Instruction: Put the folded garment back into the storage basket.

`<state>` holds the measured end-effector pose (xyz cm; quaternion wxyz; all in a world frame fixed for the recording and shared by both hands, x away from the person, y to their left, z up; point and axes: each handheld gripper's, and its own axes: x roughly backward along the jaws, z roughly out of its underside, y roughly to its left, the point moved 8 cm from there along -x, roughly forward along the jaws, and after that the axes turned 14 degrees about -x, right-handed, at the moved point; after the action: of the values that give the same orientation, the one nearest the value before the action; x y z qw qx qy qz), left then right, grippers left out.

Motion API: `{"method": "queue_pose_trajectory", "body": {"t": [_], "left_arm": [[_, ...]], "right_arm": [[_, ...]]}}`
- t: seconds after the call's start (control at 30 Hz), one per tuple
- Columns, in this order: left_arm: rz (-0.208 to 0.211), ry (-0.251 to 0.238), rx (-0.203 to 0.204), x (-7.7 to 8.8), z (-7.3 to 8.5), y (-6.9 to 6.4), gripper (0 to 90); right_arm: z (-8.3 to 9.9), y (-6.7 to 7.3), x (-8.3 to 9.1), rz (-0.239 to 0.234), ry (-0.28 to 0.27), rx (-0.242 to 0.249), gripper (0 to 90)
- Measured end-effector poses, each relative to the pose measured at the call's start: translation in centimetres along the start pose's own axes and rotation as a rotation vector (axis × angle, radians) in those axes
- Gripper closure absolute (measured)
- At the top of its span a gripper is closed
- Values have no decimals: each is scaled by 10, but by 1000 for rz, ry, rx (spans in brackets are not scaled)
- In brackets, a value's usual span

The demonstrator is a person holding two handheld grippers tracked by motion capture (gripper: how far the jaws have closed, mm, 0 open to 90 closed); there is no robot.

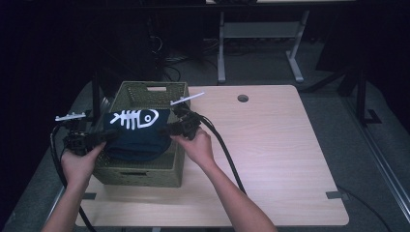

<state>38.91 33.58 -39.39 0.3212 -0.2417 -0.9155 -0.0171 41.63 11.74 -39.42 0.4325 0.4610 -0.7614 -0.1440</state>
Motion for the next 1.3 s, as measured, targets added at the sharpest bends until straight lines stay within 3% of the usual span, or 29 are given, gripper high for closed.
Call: {"method": "queue_pose_trajectory", "body": {"t": [0.7,0.73,0.8,0.93,1.07,1.3], "left_arm": [[-17,23,-22,-5,0,2,619],[-21,25,-21,-6,1,3,605],[-48,30,-27,-5,1,7,546],[-69,29,-15,-4,1,14,538],[-66,13,-16,0,0,15,539],[-35,-21,-37,2,-7,5,535]], "right_arm": [[4,-5,-5,38,10,15,676],[4,-5,-6,46,11,20,657],[3,-8,-6,85,4,19,538],[2,-11,-3,138,-13,44,501],[-1,-12,3,132,-26,36,502],[-4,-13,19,107,-41,25,494]]}}
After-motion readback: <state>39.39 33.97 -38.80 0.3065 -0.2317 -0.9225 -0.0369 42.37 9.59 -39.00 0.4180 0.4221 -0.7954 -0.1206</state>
